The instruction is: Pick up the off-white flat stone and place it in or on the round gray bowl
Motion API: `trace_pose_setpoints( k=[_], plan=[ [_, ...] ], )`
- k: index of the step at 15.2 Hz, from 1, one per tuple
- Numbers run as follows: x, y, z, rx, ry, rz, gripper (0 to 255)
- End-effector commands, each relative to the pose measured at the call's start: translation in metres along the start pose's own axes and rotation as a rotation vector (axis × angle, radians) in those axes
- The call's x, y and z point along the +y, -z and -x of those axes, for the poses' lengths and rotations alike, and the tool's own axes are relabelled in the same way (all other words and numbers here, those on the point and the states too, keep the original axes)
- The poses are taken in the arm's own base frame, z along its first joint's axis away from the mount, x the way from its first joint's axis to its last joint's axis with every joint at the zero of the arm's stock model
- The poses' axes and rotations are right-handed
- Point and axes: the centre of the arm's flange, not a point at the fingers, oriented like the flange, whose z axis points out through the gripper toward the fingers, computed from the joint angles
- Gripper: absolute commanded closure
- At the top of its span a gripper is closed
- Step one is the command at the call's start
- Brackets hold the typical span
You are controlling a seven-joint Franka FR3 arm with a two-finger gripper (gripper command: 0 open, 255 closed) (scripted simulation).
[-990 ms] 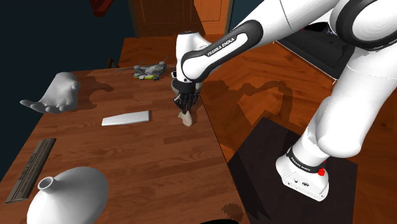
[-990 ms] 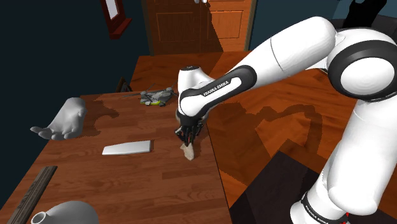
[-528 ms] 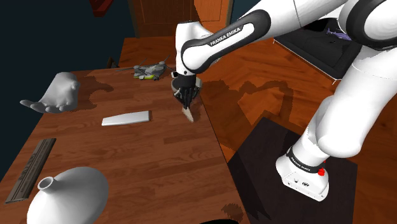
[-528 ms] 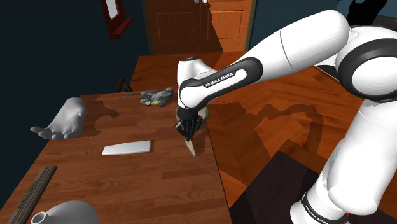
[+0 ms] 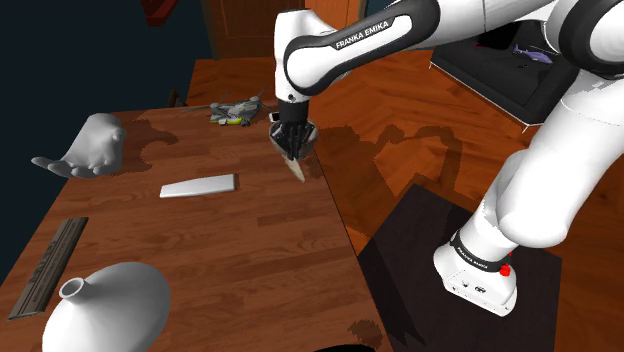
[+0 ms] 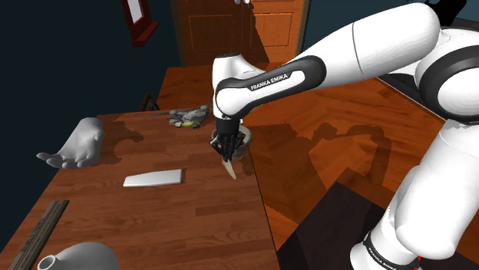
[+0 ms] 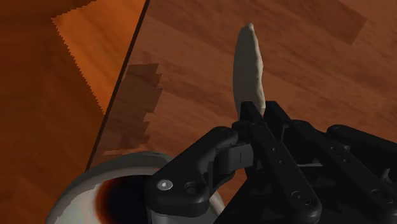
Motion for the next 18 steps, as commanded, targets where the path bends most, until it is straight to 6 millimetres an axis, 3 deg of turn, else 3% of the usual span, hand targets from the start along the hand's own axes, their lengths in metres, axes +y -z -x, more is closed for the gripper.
trace_pose_setpoints(
  k=[1,11,18],
  plan=[
    [-0.001,0.01,0.001,0.0,0.0,0.0,255],
    [-0.005,0.058,0.006,0.0,0.0,0.0,255],
    [0.045,0.073,-0.07,0.0,0.0,0.0,255]
  ],
)
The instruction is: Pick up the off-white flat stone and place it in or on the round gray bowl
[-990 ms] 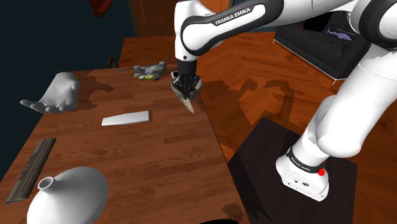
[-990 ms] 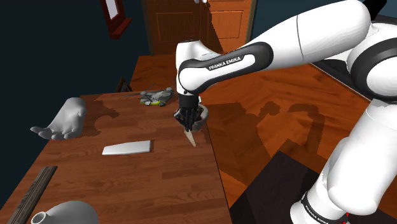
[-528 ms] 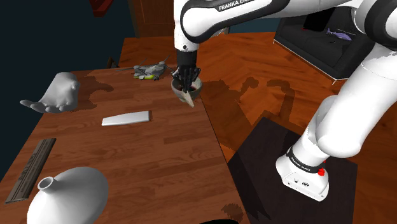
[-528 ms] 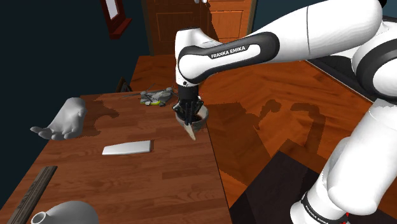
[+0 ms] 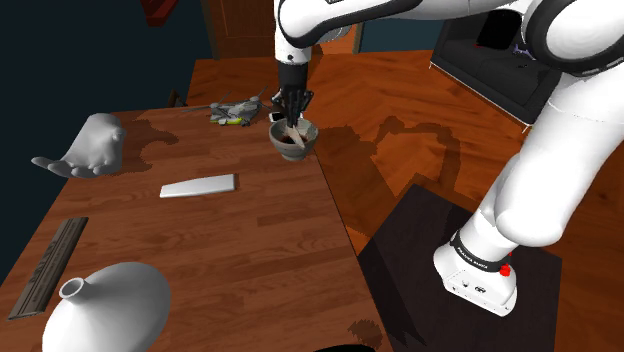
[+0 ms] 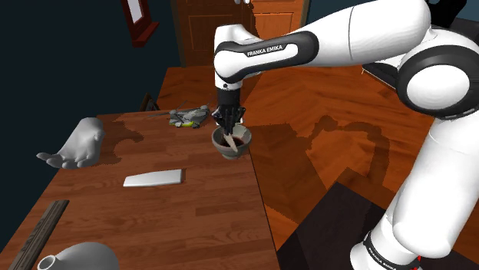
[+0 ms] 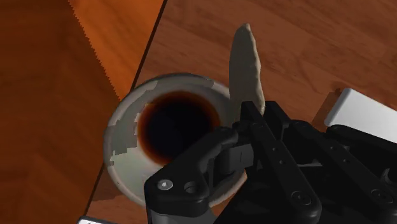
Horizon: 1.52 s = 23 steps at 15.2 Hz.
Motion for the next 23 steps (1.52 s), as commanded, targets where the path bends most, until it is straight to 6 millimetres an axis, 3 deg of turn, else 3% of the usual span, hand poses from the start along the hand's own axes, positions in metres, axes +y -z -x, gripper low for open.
trace_pose_setpoints(
  k=[1,6,20,23],
  plan=[
    [0.015,0.007,-0.025,0.0,0.001,0.001,255],
    [0.053,0.018,-0.082,0.0,0.001,0.001,255],
    [0.06,-0.055,-0.089,0.0,0.001,0.001,255],
    [0.06,-0.058,-0.089,0.0,0.001,0.001,255]
  ],
)
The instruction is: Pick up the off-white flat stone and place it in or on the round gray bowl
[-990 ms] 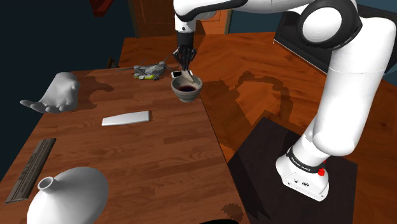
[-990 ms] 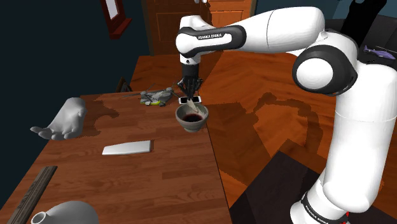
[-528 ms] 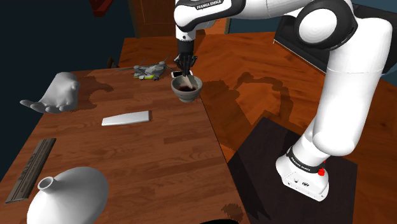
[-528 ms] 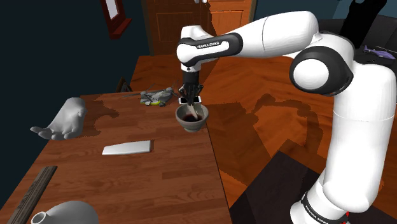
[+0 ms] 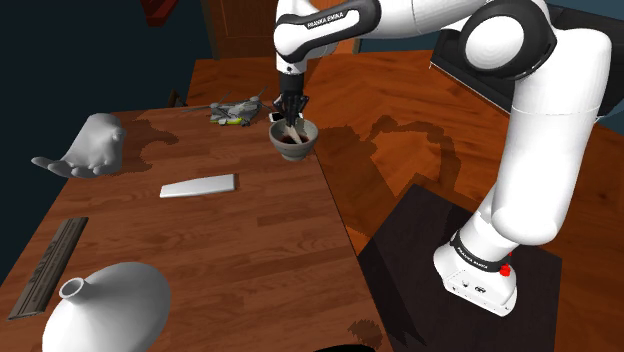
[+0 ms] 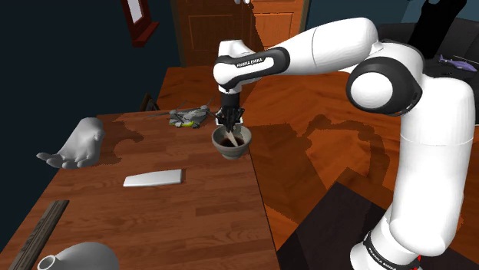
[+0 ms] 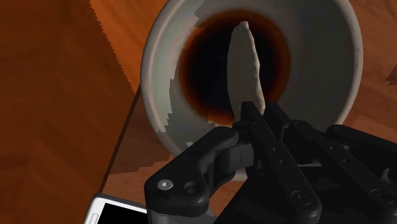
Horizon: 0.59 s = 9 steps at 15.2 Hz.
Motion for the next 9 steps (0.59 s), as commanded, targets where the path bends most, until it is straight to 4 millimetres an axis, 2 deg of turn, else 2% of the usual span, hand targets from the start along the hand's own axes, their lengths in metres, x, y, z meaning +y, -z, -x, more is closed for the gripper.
trace_pose_setpoints(
  k=[1,5,6,9],
  plan=[
    [0.0006,-0.0066,0.0004,-0.011,0.0,0.002,255],
    [0.0006,-0.0066,0.0004,-0.011,0.0,0.002,255],
    [0.0004,-0.0067,0.0006,-0.011,0.0,0.002,0],
    [0.0011,-0.0068,0.0001,-0.011,0.0,0.002,0]
  ],
)
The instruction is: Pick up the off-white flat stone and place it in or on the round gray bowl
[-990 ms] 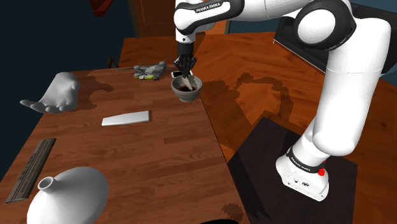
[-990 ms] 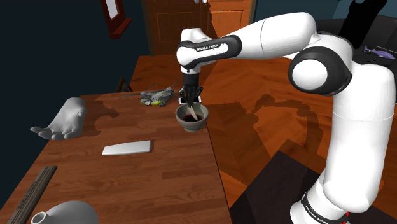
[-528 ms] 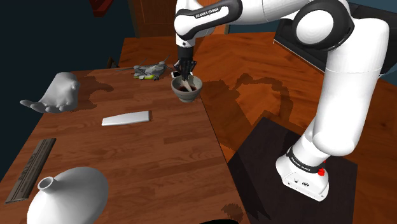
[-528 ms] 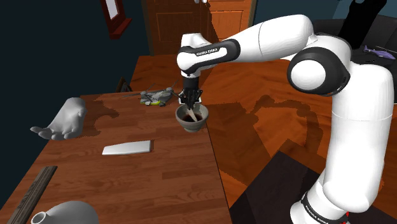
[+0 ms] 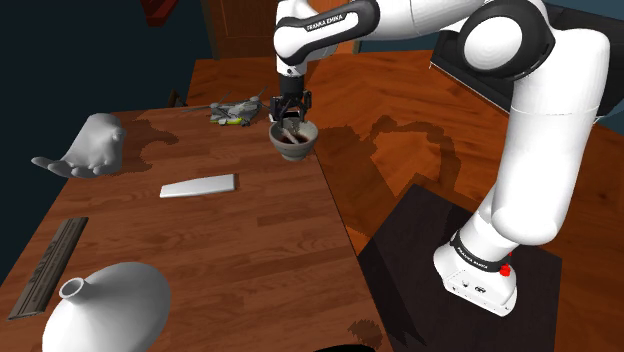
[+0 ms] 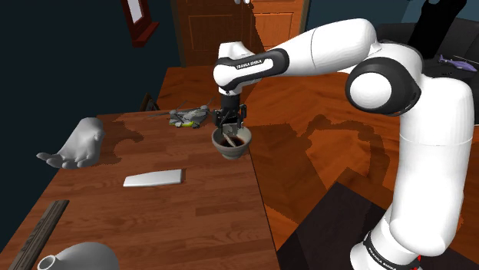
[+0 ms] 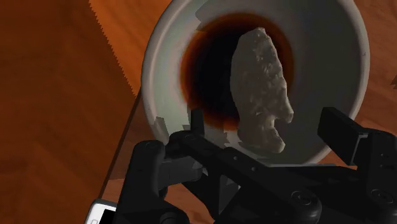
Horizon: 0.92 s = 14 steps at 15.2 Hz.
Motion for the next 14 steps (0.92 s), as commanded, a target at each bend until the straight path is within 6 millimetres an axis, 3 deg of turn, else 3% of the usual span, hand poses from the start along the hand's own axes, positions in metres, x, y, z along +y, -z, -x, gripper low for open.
trace_pose_setpoints(
  k=[1,2,6,14],
  plan=[
    [0.0,-0.001,0.0,-0.001,0.0,0.0,0],
    [0.0,0.0,0.0,-0.001,0.0,0.0,0],
    [0.0,0.05,0.0,-0.001,0.0,0.0,0],
    [0.0,0.05,0.0,-0.001,0.0,0.0,0]
  ],
)
